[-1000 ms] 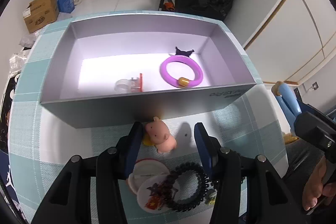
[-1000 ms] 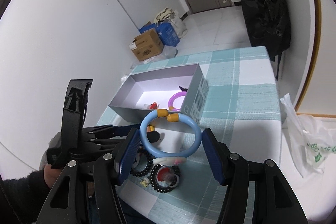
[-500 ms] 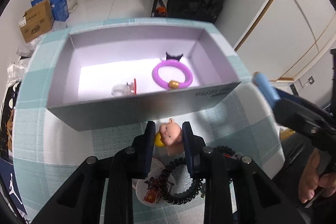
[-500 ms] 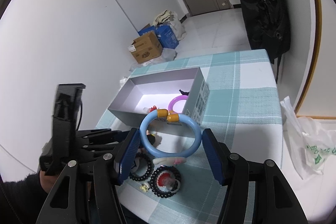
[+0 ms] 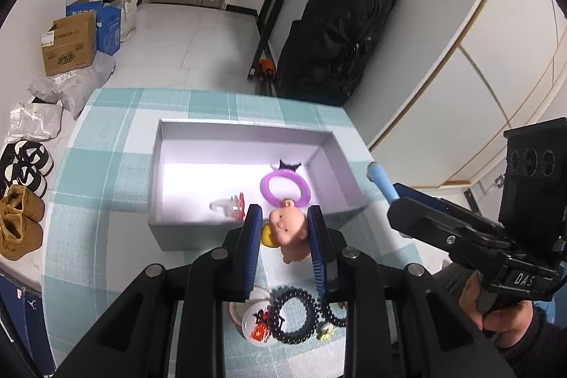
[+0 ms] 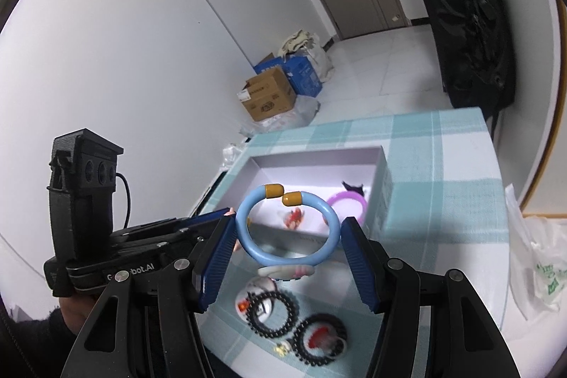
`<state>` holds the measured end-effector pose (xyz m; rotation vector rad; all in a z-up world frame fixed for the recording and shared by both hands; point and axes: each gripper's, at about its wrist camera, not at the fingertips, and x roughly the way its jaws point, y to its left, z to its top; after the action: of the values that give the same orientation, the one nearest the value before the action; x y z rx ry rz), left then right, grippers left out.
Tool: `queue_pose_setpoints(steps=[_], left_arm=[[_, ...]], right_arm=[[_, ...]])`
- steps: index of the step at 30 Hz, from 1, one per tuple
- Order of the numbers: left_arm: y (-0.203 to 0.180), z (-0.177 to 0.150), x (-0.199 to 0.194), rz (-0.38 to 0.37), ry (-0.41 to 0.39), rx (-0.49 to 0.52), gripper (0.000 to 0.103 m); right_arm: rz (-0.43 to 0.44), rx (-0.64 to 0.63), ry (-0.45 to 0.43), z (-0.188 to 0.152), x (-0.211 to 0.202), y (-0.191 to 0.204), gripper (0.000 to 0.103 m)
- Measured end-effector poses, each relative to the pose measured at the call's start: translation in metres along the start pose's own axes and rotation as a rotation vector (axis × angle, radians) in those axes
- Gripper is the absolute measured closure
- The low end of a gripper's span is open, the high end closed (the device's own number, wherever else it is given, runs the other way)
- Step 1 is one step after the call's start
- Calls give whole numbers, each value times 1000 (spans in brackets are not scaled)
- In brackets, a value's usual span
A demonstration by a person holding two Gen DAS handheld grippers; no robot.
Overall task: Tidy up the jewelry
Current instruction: 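Carry the bangle and pig figure over the box with both grippers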
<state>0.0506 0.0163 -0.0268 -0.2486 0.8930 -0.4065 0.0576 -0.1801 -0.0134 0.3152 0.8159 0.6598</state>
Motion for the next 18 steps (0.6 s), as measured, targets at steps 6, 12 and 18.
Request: queue_pose_setpoints(steps=[6,12,18], left_arm=[[10,12,2,-6,-35,-24,82],[21,22,4,-15,-50,-61,82],[31,28,15,-25,-44,-95,82]], right_arm=[[4,-42,4,17,10,10,42],[19,-67,17,34,22,13,42],[35,-49,50,47,47,6,42]])
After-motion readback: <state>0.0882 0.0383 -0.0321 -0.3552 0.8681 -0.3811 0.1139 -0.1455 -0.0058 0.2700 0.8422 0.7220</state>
